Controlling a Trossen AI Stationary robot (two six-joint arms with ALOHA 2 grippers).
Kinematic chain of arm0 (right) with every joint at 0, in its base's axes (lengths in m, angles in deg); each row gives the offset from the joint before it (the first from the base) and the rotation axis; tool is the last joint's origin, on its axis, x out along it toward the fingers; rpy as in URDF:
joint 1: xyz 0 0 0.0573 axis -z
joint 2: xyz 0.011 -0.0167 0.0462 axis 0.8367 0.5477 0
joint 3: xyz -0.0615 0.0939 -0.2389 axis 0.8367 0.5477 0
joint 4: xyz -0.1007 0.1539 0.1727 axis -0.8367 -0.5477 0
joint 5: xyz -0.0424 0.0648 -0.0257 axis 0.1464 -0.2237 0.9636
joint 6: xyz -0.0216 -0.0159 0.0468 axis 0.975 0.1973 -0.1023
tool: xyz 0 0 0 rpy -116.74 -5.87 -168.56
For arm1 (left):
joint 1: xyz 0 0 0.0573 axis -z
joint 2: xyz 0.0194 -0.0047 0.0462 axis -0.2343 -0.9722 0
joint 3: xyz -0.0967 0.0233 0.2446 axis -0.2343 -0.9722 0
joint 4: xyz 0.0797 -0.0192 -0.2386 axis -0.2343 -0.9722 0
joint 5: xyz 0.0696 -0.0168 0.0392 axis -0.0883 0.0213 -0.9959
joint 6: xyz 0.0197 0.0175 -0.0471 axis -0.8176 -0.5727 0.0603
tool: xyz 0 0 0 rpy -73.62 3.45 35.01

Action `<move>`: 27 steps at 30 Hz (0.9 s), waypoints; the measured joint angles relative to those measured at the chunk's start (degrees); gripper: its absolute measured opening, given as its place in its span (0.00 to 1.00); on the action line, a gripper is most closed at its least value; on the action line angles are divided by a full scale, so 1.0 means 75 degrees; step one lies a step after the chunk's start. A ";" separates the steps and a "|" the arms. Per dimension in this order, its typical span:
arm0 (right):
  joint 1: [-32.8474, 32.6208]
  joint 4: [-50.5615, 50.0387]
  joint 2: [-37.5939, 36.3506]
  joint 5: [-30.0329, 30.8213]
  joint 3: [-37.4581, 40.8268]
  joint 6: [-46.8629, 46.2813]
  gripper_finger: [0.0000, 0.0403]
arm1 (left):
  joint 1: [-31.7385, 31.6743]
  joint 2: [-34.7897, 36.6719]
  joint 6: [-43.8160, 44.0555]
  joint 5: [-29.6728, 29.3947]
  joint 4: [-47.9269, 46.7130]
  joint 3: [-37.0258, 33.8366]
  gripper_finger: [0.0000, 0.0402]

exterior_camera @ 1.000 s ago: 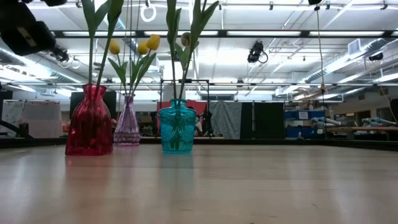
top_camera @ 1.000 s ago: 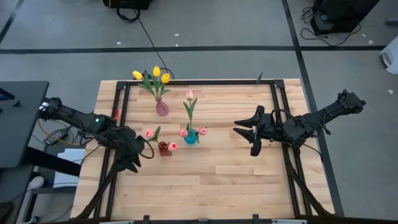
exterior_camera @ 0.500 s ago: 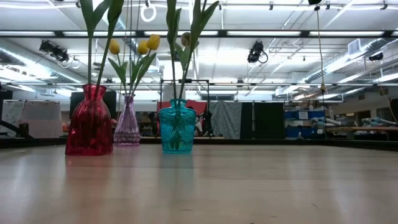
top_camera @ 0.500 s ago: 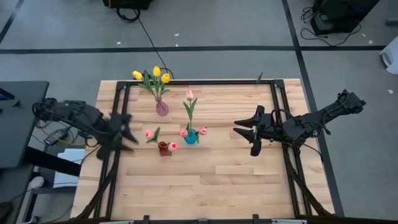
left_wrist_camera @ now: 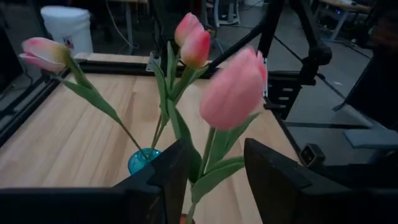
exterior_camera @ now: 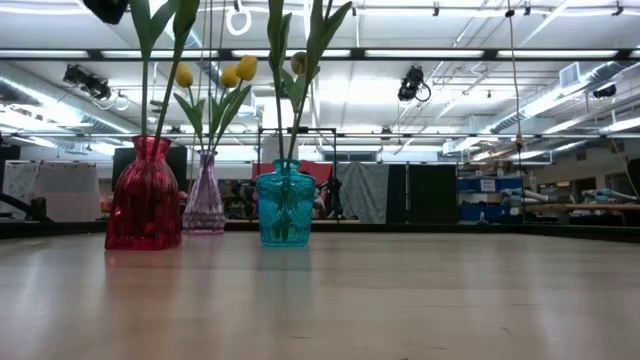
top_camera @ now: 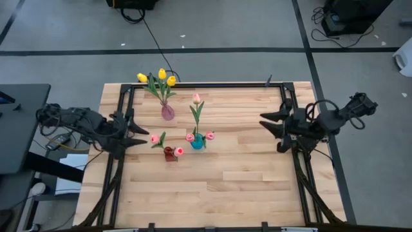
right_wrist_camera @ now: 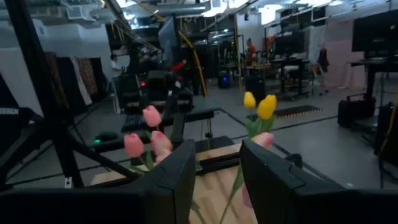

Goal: Sort flowers into vase by color
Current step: Return to Home Position

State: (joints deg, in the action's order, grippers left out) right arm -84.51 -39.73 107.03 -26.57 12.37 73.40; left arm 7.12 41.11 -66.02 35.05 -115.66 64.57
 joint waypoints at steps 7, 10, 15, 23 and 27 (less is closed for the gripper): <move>0.0064 -0.0071 -0.1084 -0.0013 0.0931 -0.0024 0.35 | 0.0003 0.0627 0.0019 -0.0119 0.0501 -0.0901 0.41; 0.0063 0.0004 -0.1565 -0.0036 0.1445 -0.0058 0.35 | 0.0001 0.0977 0.0281 -0.0113 0.0319 -0.0912 0.41; 0.0064 0.0405 -0.2417 -0.0125 0.2264 -0.0092 0.35 | 0.0003 0.1657 0.0453 -0.0136 0.0140 -0.0912 0.41; 0.0079 0.1251 -0.3563 -0.0206 0.3492 0.0064 0.35 | 0.0003 0.2049 0.0513 0.0574 0.2338 -0.2288 0.41; 0.0079 0.1676 -0.3956 -0.0249 0.4009 0.0114 0.35 | 0.0003 0.2049 0.0532 0.0702 0.3818 -0.3397 0.41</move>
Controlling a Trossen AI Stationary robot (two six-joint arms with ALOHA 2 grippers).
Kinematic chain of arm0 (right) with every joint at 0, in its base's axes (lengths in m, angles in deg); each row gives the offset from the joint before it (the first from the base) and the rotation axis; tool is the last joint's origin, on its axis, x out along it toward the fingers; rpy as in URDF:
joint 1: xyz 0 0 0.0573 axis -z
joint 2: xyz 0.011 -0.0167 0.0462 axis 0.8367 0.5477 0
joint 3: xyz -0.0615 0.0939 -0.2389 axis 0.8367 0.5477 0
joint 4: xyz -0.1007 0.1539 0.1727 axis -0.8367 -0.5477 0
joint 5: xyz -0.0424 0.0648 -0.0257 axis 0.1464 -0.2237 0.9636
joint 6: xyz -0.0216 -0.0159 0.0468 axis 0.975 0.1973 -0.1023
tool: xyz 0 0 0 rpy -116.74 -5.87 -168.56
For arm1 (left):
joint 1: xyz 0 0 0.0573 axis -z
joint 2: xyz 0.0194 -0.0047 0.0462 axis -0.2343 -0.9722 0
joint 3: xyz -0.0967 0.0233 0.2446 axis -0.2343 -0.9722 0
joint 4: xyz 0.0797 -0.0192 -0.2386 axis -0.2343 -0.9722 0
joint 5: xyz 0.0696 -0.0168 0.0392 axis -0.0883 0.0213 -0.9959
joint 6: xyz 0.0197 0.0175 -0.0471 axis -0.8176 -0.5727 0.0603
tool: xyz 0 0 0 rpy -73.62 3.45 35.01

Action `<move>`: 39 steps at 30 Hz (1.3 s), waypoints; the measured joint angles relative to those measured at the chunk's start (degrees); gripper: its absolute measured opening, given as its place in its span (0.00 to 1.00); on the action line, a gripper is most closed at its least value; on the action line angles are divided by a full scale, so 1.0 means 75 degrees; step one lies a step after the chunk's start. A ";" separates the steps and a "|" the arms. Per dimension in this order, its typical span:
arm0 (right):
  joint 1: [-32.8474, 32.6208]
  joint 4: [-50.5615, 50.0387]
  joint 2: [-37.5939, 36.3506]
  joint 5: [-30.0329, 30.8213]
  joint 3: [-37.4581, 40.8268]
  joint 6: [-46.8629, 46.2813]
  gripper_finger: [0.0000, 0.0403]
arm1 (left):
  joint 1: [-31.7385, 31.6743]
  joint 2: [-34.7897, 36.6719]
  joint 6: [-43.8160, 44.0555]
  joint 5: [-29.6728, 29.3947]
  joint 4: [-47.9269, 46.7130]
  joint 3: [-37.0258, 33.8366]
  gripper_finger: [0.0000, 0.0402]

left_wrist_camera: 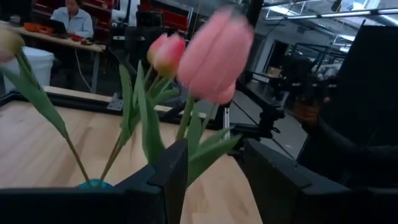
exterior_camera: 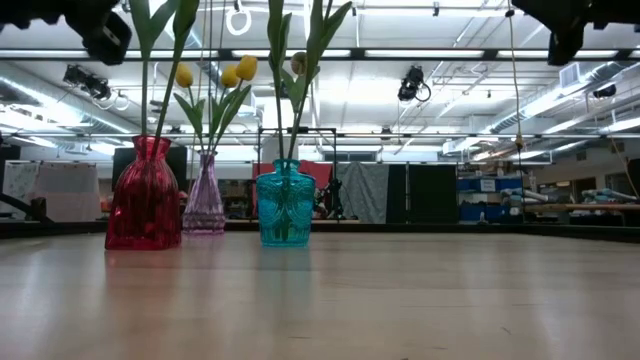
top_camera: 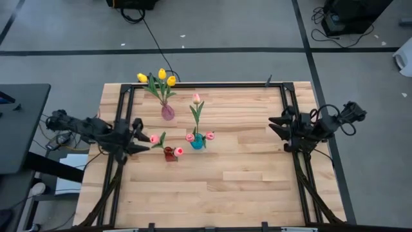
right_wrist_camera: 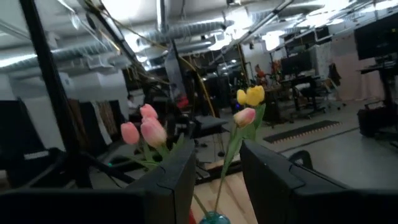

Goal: Sort flowers into vase by color
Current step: Return to Home Position

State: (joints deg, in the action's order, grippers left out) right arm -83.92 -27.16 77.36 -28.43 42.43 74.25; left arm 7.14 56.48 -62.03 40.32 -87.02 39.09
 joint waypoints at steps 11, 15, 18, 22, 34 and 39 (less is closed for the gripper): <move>-0.0143 0.0331 -0.0848 -0.0756 0.0407 0.0482 0.35 | 0.0000 0.0757 -0.0063 -0.0343 -0.0363 -0.0283 0.41; -0.0255 0.0085 -0.1248 -0.0765 0.0407 0.0744 0.35 | 0.0000 0.1175 0.0083 -0.0516 -0.1000 -0.0253 0.41; -0.0262 -0.0211 -0.1366 -0.0696 0.0411 0.0705 0.35 | 0.0000 0.1189 0.0195 -0.0559 -0.0868 -0.0442 0.41; -0.0259 0.0117 -0.1362 -0.0741 0.0691 0.0679 0.35 | 0.0009 0.1148 0.0312 -0.0398 0.0057 -0.1091 0.41; -0.0262 0.1613 -0.1263 -0.1018 0.2059 0.0397 0.35 | 0.0012 0.1149 0.0188 -0.0111 0.2215 -0.2889 0.41; -0.0262 0.1778 -0.1272 -0.0939 0.2059 0.1068 0.35 | 0.0012 0.1154 -0.0396 -0.0109 0.2293 -0.2886 0.41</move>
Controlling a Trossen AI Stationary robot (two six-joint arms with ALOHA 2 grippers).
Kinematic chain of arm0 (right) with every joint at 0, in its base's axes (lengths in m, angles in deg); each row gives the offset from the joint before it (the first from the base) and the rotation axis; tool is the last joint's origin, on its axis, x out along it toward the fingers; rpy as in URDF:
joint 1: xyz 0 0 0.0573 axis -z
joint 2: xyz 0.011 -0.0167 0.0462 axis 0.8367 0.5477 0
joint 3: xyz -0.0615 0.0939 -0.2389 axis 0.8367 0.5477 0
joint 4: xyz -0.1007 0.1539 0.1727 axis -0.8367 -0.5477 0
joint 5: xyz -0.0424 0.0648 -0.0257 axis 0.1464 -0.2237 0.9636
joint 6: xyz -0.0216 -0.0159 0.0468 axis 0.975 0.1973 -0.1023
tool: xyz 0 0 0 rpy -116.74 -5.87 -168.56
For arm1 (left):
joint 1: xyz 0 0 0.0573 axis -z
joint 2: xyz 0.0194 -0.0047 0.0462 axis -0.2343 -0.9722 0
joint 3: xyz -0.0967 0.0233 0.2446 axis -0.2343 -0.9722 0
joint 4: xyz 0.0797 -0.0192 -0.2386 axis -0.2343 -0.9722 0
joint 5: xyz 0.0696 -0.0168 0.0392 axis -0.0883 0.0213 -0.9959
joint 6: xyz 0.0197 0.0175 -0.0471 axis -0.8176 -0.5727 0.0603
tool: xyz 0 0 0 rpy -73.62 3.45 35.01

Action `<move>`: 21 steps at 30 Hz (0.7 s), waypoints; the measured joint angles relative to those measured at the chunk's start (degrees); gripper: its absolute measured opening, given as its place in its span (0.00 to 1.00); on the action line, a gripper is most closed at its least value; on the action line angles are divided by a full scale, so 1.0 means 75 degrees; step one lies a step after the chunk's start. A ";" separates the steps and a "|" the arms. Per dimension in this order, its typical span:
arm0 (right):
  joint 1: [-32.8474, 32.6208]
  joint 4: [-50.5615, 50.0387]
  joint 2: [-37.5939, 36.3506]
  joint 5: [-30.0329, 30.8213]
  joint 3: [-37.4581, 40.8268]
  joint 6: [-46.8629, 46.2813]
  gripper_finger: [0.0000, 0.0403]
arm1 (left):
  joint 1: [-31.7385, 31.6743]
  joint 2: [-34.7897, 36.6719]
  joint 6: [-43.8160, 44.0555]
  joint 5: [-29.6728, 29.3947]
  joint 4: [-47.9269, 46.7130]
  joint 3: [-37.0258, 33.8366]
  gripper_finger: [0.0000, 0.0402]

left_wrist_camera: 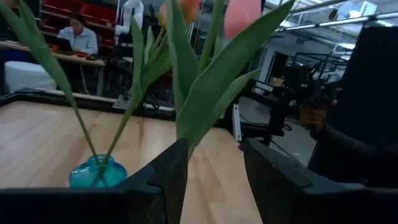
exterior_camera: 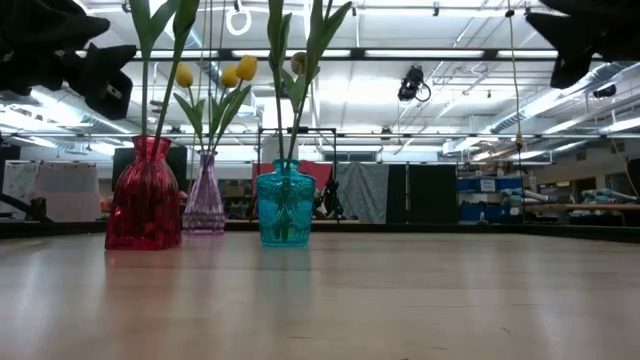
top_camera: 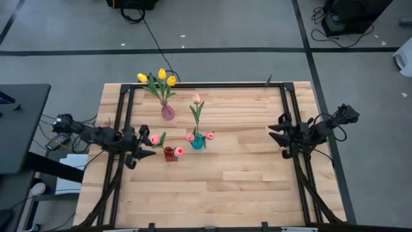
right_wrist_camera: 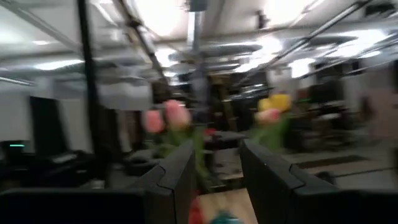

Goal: Sort flowers into vase by color
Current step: Return to Home Position

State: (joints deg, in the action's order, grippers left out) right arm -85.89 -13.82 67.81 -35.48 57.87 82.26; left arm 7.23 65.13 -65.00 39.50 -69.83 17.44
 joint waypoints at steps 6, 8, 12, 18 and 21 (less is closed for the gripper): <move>0.0003 -0.0043 -0.0003 0.1702 0.0000 0.1060 0.35 | -0.0008 0.0000 -0.0222 -0.0492 -0.0493 -0.0003 0.41; 0.0013 -0.0051 -0.0003 0.2028 0.0000 0.1259 0.35 | -0.0038 -0.0003 -0.0396 -0.0793 -0.0634 -0.0003 0.41; 0.0148 -0.0128 -0.0003 0.1983 0.0000 0.1112 0.35 | -0.0173 -0.0003 -0.1152 -0.1116 -0.0361 -0.0003 0.41; 0.0268 -0.0437 -0.0002 0.3196 0.0000 0.0336 0.35 | -0.0227 0.0000 -0.2072 -0.1373 -0.0051 -0.0003 0.41; 0.0265 -0.0424 -0.0003 0.3628 0.0000 -0.0088 0.35 | -0.0227 0.0000 -0.2043 -0.1453 -0.0054 -0.0003 0.41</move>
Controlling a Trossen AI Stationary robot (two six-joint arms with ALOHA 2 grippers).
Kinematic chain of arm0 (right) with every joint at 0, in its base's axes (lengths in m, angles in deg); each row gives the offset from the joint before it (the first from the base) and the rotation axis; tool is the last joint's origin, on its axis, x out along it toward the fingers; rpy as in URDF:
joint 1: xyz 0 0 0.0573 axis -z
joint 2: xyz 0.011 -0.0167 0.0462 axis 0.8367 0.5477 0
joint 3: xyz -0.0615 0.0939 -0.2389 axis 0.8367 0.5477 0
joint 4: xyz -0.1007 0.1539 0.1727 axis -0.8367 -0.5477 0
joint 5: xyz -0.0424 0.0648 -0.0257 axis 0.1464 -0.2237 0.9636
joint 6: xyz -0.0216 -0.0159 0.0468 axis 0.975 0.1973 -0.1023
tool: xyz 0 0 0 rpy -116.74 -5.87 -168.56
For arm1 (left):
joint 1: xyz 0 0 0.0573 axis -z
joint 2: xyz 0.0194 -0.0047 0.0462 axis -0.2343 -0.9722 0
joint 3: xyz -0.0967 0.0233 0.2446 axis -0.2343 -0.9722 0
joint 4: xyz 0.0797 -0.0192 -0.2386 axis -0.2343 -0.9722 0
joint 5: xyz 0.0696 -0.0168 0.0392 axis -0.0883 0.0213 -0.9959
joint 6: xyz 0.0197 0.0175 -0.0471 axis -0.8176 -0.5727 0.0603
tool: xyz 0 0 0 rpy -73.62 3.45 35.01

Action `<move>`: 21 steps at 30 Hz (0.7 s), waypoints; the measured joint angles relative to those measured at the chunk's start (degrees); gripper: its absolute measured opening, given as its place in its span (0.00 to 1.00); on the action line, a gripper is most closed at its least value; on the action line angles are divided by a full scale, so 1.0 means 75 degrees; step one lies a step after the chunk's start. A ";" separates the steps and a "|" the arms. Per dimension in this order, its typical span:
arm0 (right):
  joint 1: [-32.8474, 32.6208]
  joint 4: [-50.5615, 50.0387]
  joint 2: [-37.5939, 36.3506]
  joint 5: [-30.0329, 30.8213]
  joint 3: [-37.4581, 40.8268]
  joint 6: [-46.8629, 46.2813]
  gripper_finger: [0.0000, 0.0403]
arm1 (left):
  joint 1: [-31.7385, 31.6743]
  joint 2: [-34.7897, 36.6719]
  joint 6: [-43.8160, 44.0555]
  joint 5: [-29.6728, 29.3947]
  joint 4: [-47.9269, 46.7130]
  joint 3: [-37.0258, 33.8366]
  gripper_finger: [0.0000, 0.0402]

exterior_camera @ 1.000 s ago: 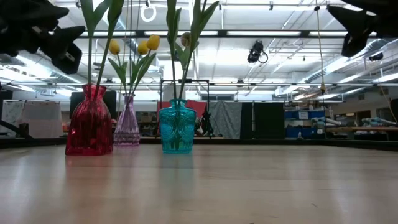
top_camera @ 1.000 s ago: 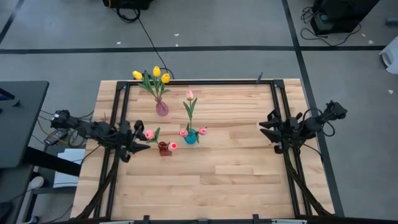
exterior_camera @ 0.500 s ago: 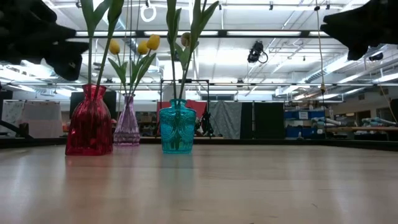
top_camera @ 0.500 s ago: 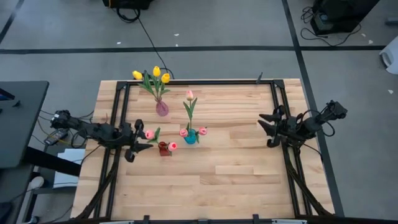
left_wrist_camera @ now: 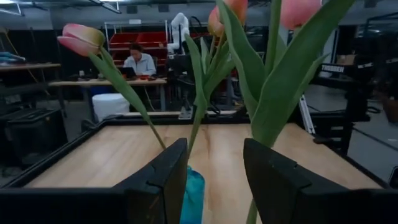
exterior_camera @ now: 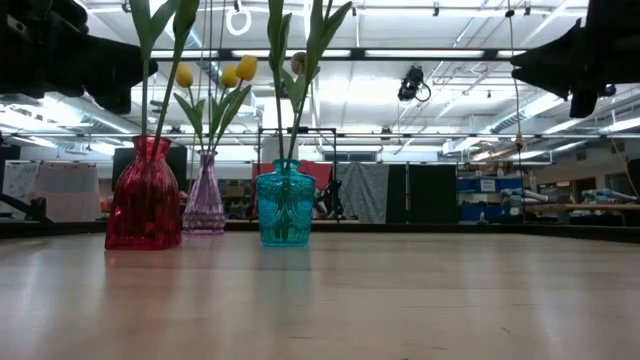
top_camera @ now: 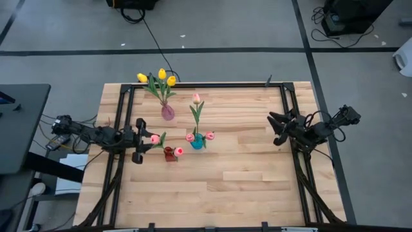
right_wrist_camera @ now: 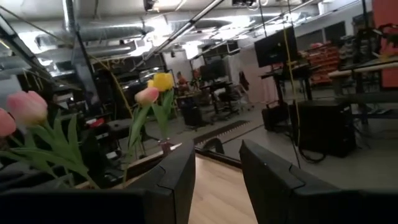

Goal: Sort flowers into vase by color
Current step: Return to Home Position

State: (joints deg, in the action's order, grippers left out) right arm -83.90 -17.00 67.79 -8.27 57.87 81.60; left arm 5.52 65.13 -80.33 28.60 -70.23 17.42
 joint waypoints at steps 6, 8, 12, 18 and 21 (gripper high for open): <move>0.0000 -0.0014 0.0003 -0.0086 0.0000 -0.0048 0.35 | 0.0000 0.0000 0.0201 0.0003 0.0001 -0.0003 0.41; 0.0000 -0.0012 0.0003 -0.0094 0.0000 -0.0049 0.35 | 0.0000 0.0000 0.0201 0.0003 0.0001 -0.0003 0.41; 0.0000 -0.0015 0.0003 -0.0099 0.0000 -0.0049 0.35 | 0.0000 0.0000 0.0203 0.0003 0.0001 -0.0003 0.41; 0.0000 -0.0015 0.0003 -0.0099 0.0000 -0.0049 0.35 | 0.0000 0.0000 0.0203 0.0006 0.0001 -0.0003 0.41; 0.0000 -0.0015 0.0003 -0.0102 0.0000 -0.0049 0.35 | 0.0000 0.0000 0.0203 0.0009 0.0001 -0.0003 0.41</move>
State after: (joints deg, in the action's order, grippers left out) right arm -83.90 -17.11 67.81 -9.03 57.87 81.23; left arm 5.52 65.13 -78.80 28.67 -70.23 17.40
